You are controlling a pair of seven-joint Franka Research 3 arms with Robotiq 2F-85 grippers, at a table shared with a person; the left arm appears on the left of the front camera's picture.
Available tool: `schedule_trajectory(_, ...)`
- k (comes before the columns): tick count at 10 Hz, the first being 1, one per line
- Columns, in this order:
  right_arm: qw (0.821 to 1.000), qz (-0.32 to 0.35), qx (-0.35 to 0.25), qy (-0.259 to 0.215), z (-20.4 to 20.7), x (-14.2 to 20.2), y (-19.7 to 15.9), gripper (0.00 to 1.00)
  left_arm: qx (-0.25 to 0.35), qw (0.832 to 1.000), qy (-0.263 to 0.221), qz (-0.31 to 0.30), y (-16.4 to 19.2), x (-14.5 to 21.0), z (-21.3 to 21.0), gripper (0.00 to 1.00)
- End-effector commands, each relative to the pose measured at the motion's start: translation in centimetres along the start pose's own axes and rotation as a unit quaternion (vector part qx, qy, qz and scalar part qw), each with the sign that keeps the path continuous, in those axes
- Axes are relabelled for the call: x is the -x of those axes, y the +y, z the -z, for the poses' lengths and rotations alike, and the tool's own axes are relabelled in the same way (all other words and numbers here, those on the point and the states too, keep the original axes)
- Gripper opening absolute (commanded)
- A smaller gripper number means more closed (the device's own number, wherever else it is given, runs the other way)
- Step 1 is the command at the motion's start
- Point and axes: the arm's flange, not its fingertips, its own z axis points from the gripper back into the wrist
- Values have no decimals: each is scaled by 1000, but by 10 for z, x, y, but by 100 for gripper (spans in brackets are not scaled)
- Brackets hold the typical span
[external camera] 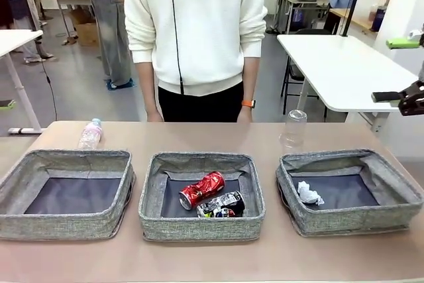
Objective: Sort the waste into the appropriate baskets.
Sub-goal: Place the picked waste into the Fabric basket indicated by the person, then pick up the waste item pointed out by the person.
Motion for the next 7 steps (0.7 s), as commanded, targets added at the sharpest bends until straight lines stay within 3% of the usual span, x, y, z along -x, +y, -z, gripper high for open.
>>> schedule_trajectory(1, 1000, 5, -10, -2, -2, 0, 3, 100, -3, 1000, 1, -5, -2, 1, -1, 100)
schedule_trajectory(7, 1000, 5, -10, -2, -2, 0, 3, 100, -3, 1000, 1, -5, -2, 1, -1, 100)
